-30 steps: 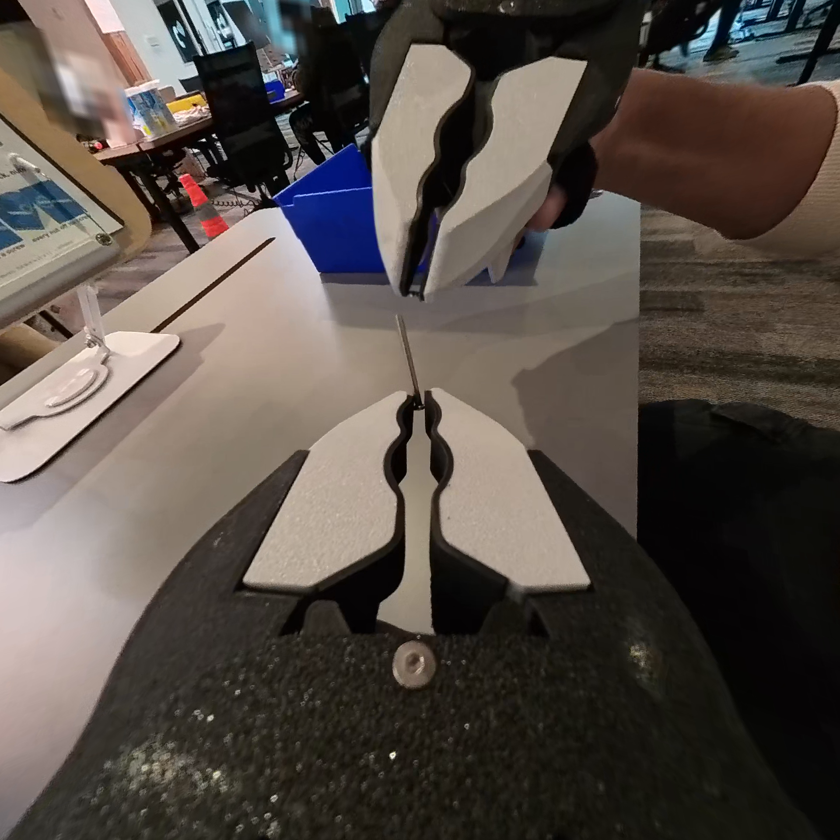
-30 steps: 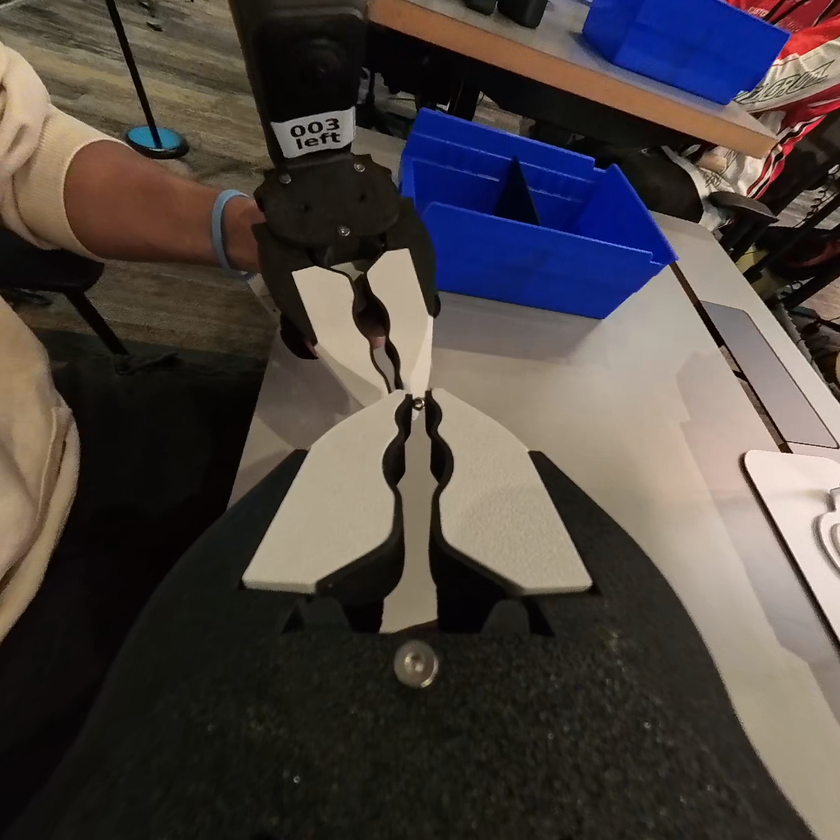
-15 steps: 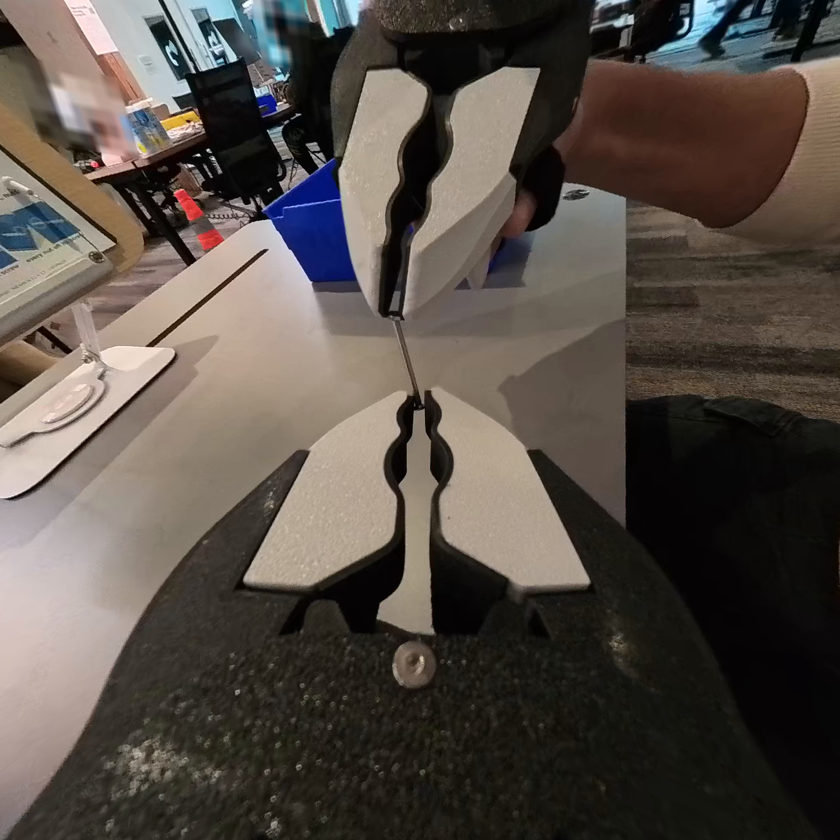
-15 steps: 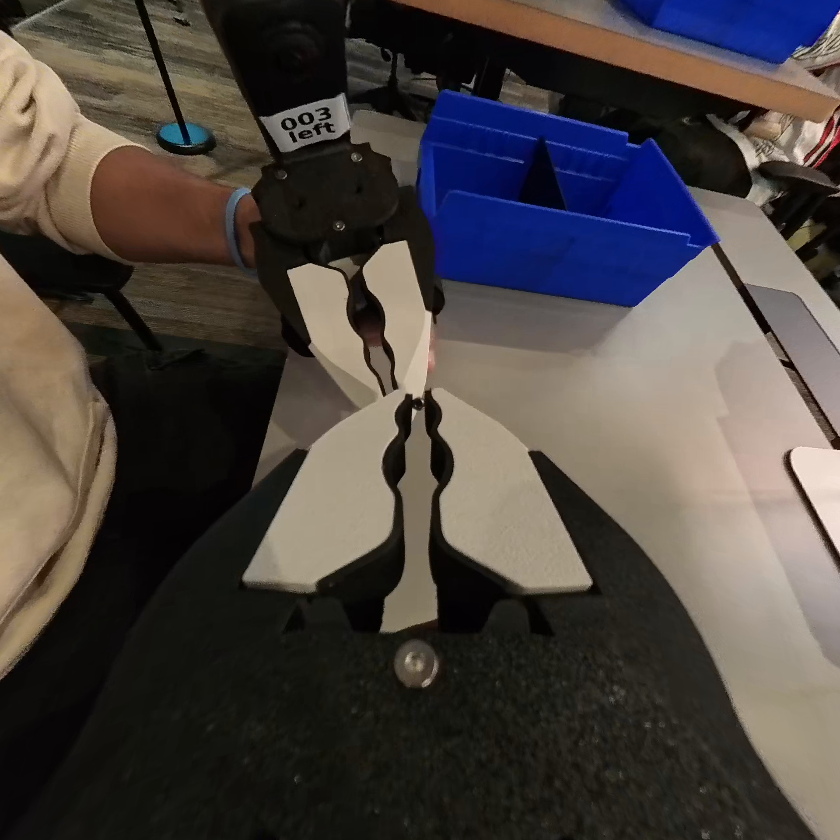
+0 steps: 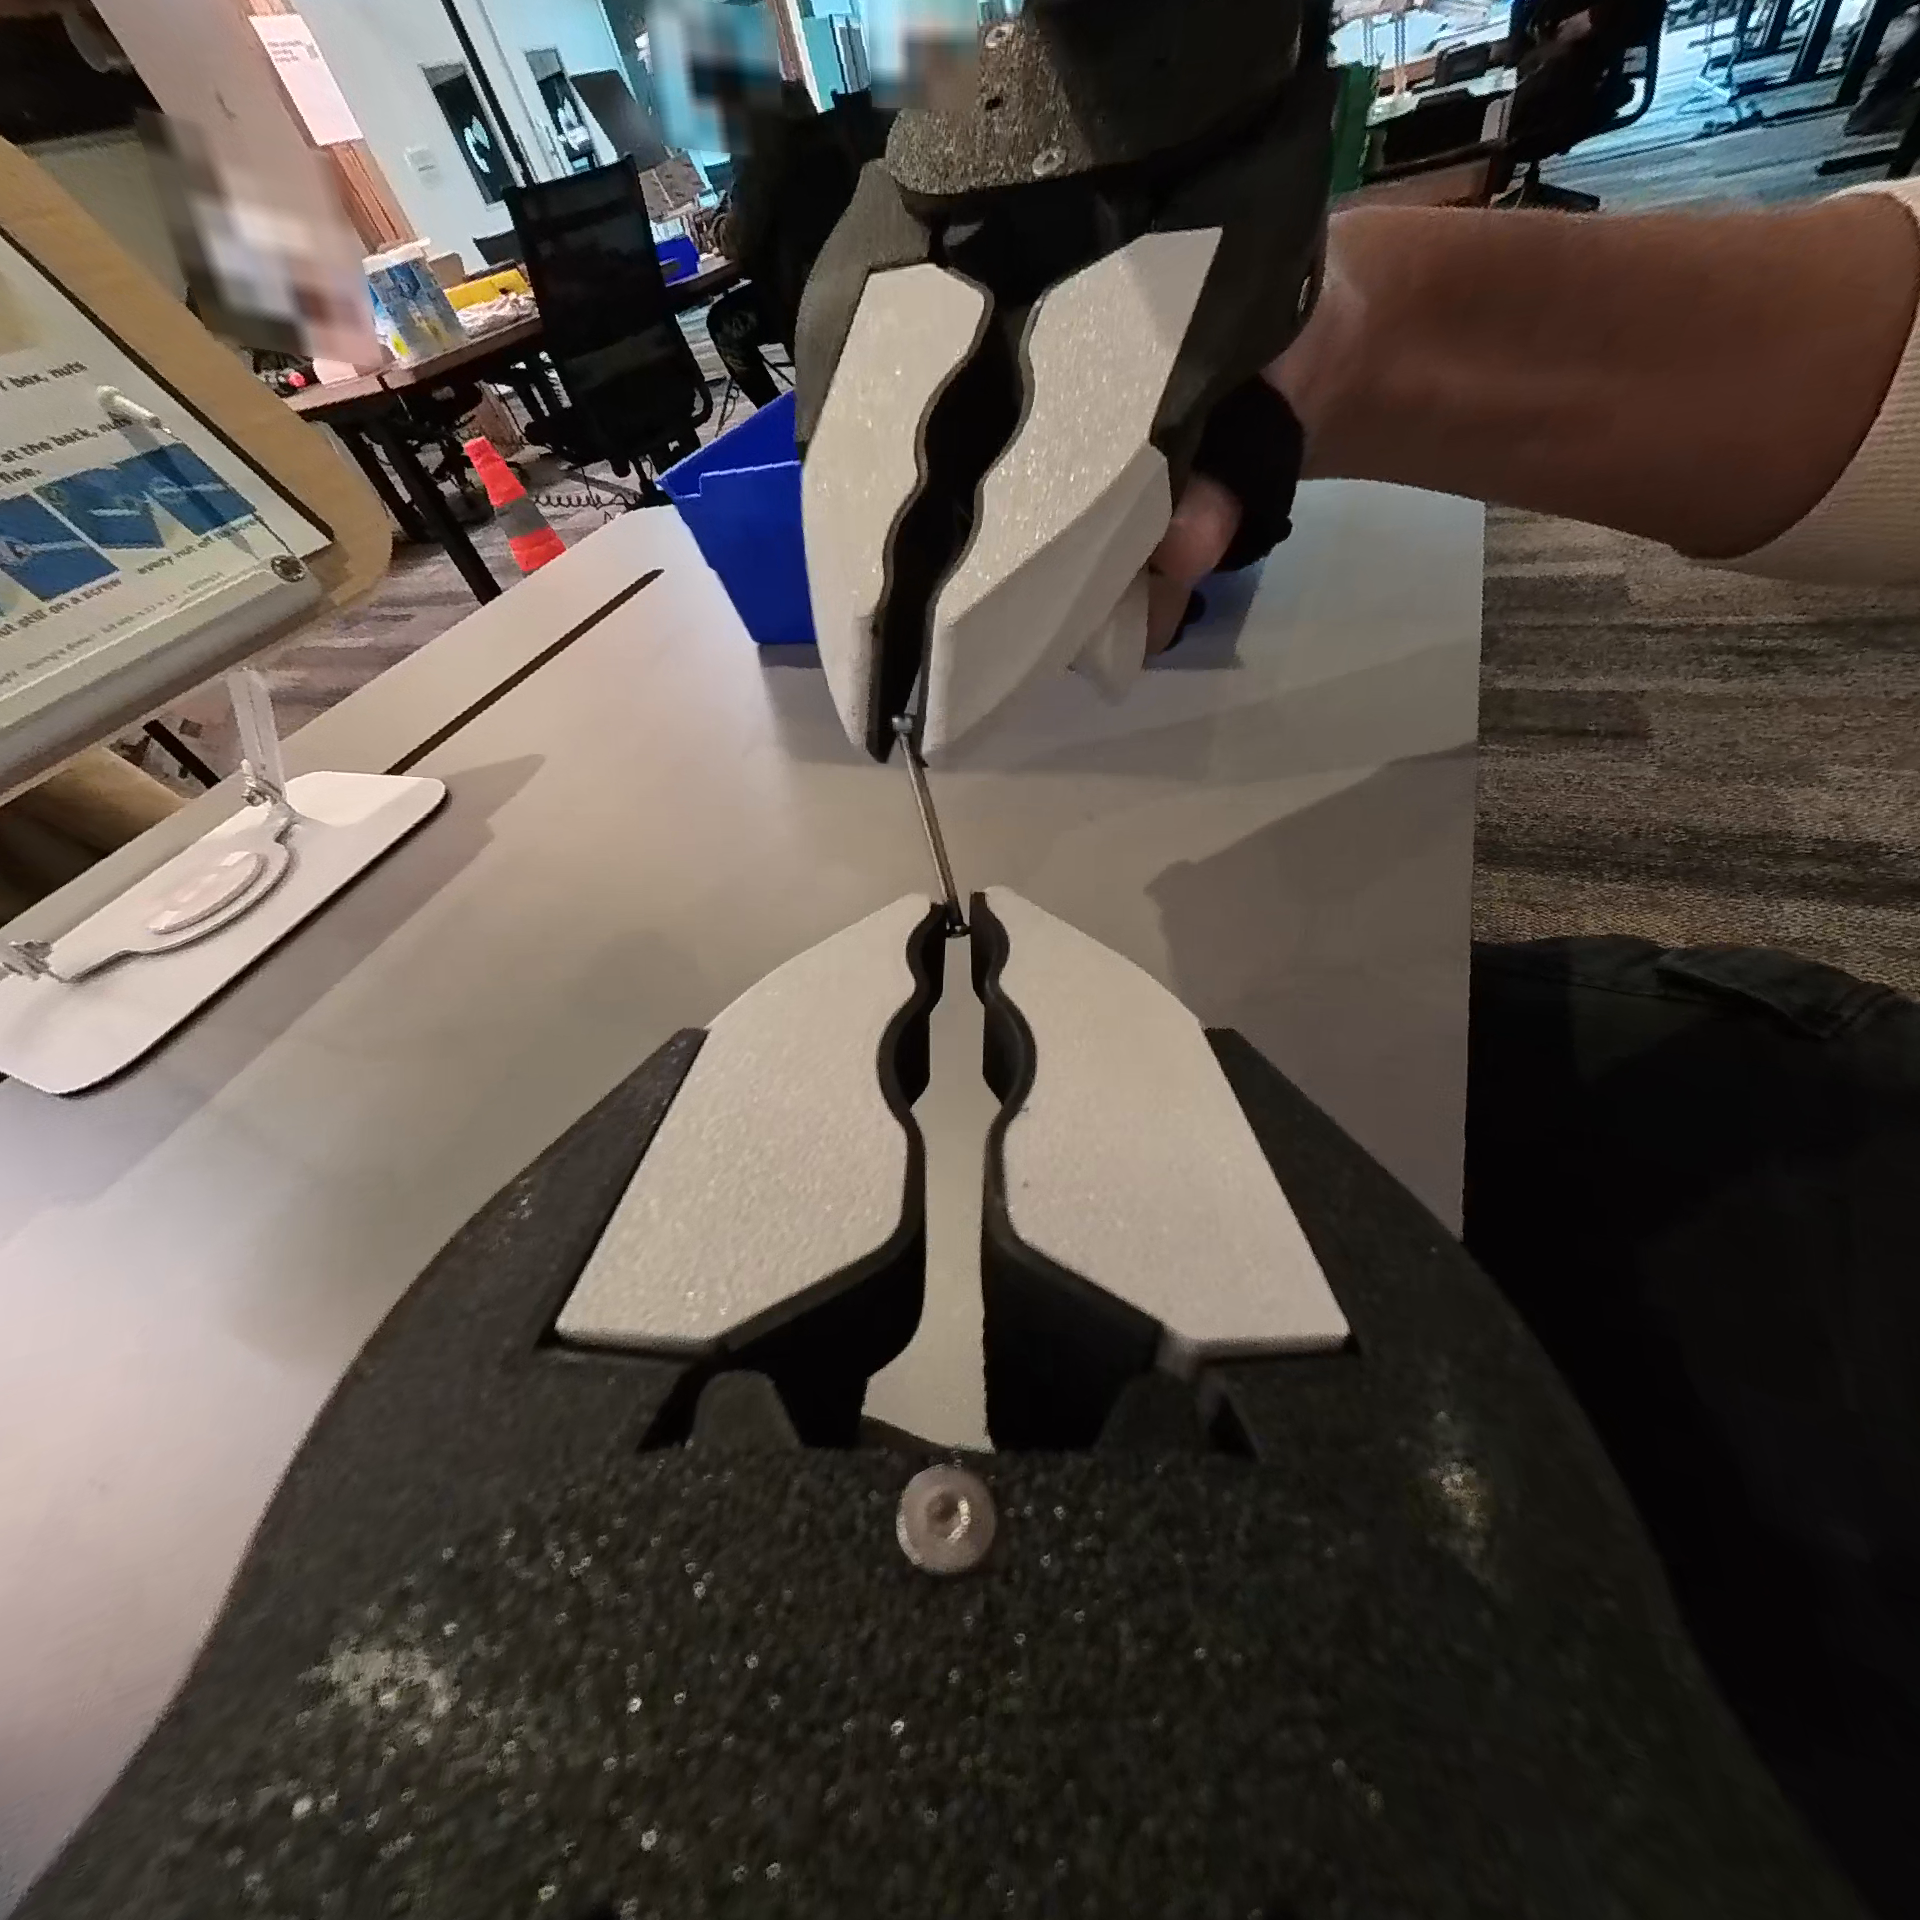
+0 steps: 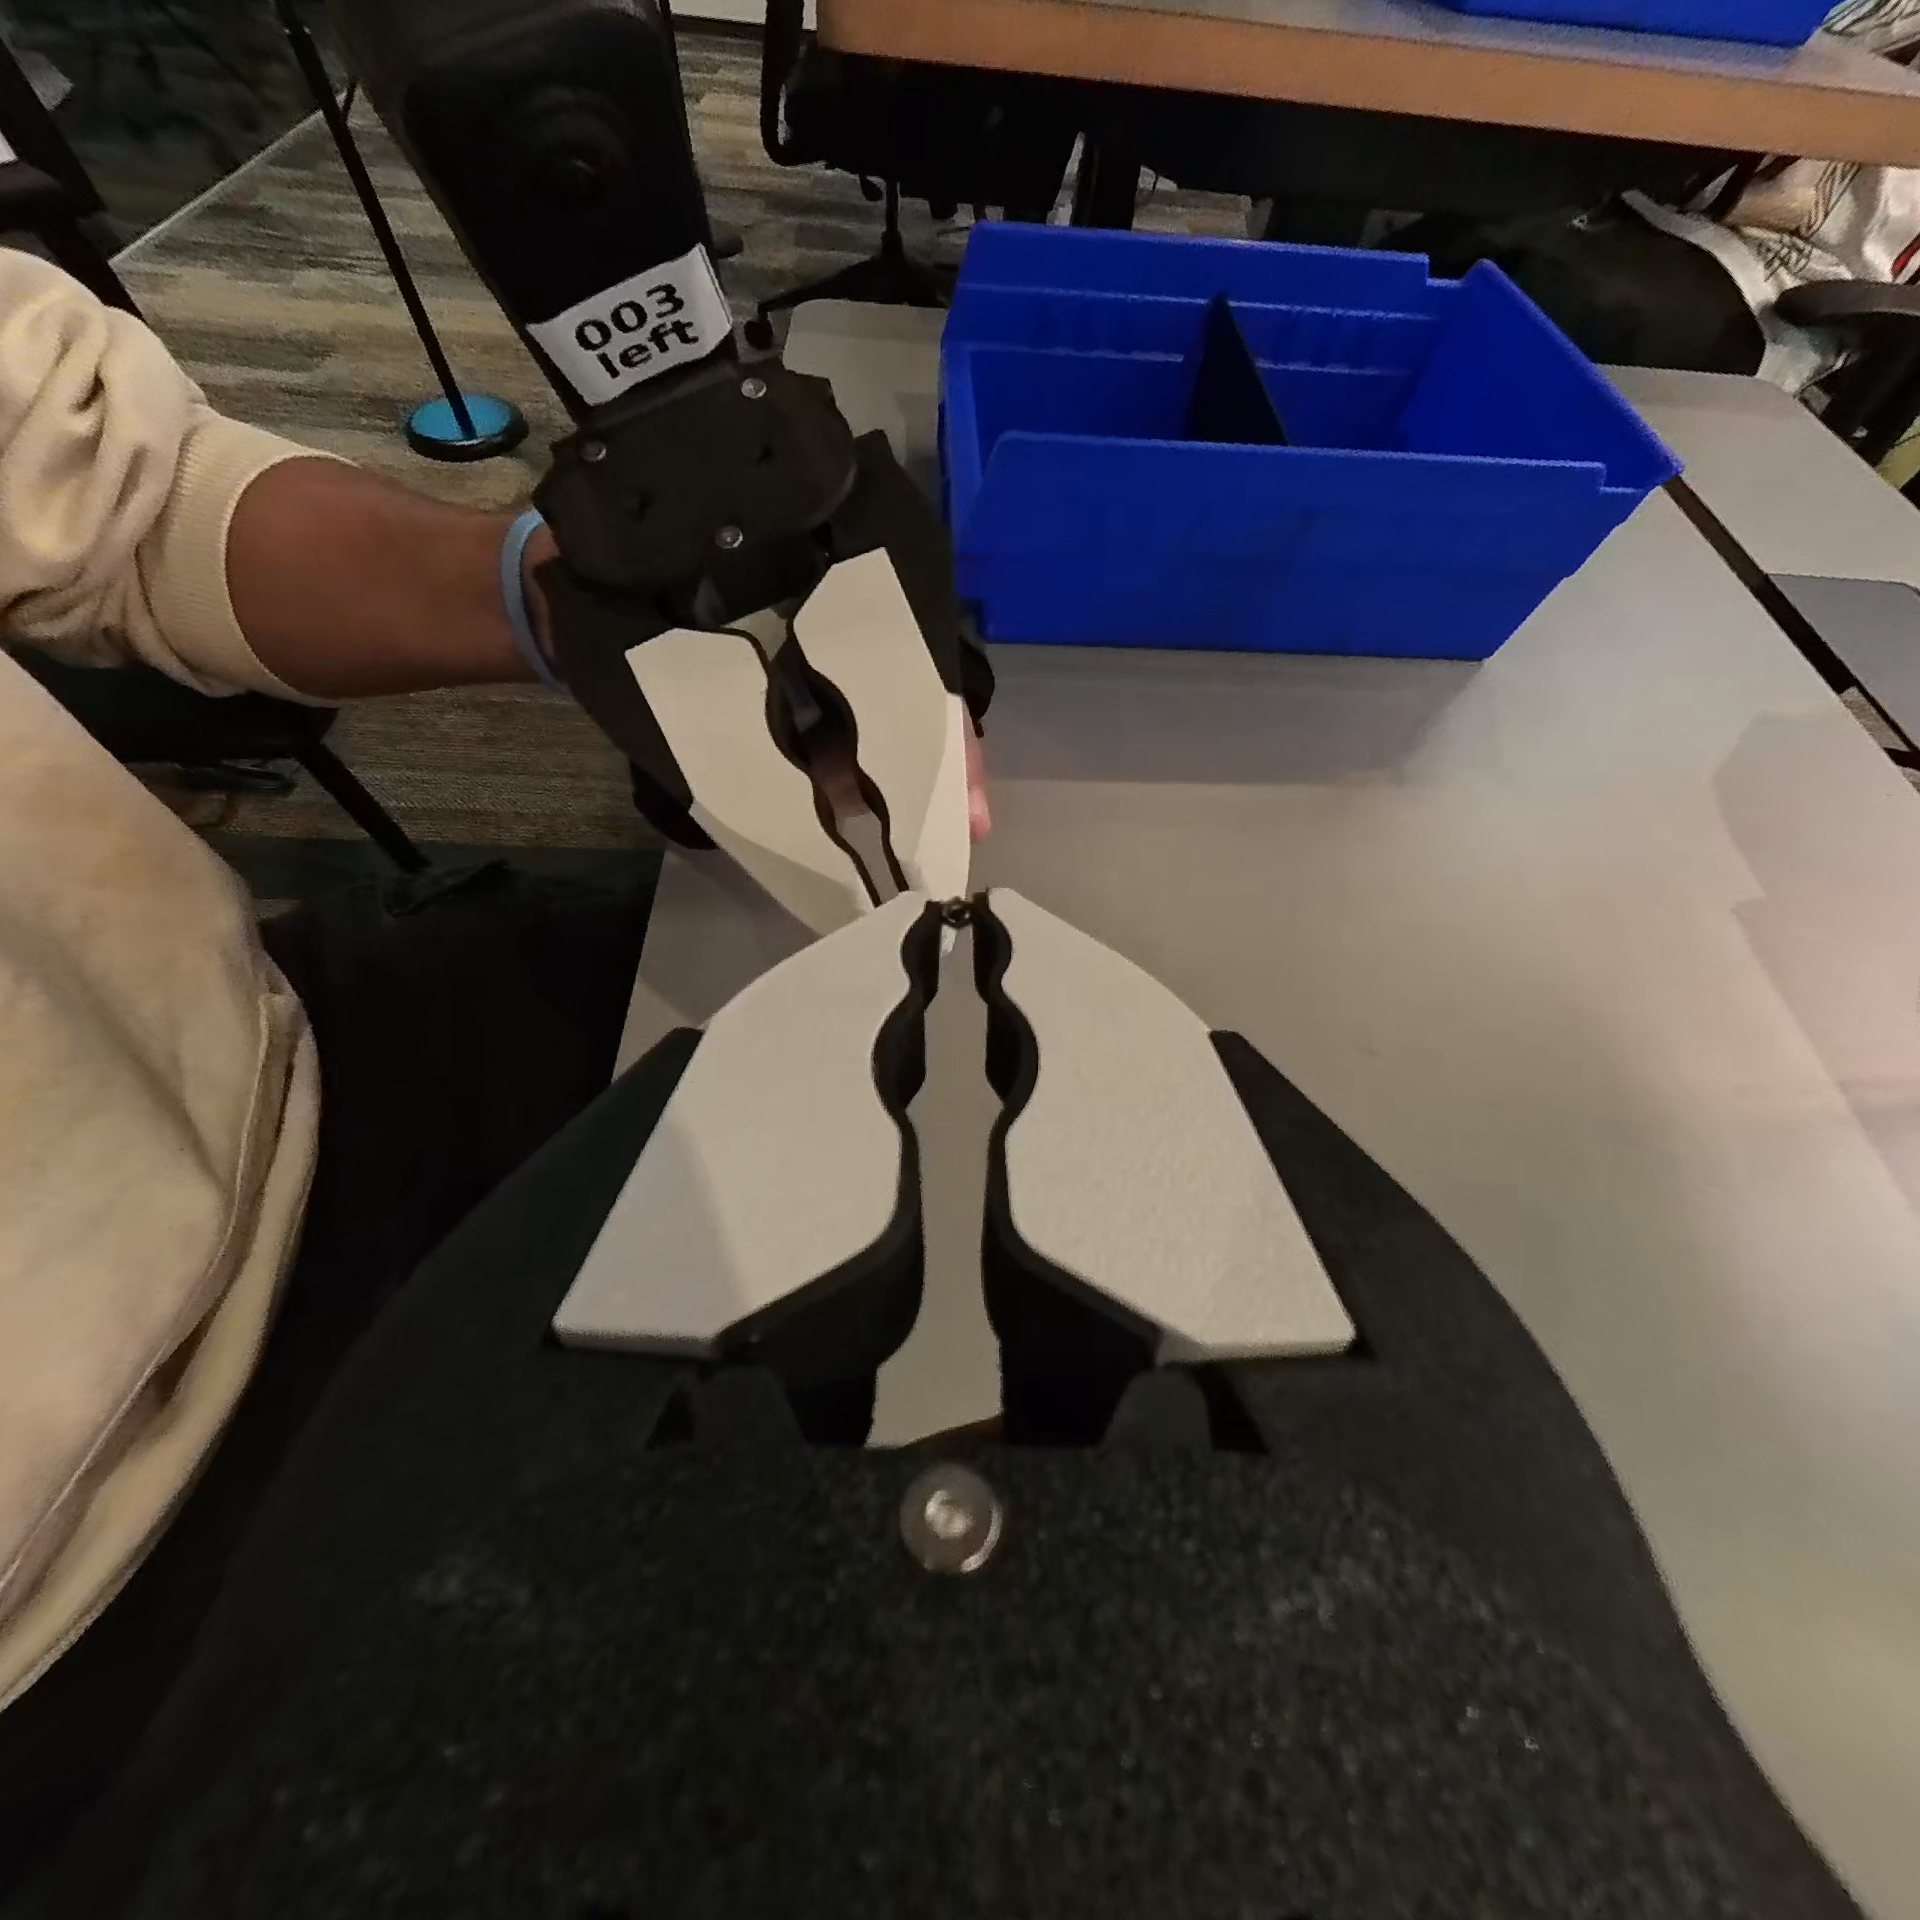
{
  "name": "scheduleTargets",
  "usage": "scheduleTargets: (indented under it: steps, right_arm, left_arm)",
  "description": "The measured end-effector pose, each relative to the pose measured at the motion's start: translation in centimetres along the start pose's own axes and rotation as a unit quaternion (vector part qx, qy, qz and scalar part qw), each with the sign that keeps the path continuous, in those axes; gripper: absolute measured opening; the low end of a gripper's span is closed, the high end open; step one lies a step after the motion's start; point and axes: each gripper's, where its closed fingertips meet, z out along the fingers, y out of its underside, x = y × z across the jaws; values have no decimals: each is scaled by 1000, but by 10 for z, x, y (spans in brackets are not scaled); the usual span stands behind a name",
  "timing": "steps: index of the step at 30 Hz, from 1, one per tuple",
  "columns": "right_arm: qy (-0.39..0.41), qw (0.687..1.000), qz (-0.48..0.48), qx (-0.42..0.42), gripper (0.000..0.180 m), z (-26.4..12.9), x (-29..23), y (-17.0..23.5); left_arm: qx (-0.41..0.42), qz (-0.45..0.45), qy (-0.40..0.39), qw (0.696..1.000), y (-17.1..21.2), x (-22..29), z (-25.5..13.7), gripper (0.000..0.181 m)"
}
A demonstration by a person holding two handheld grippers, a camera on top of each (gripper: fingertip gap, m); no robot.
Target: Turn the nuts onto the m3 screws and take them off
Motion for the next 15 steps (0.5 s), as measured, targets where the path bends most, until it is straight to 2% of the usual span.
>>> scheduleTargets:
  steps: [9,15]
  right_arm:
    - [0,1000,2,6,7,2,1,-2]
    - [0,1000,8,19,16,0,2,-3]
  left_arm:
    - [15,-24,10,1000,0,-1,-2,4]
    - [20,-37,12,999,3,-4,-3,4]
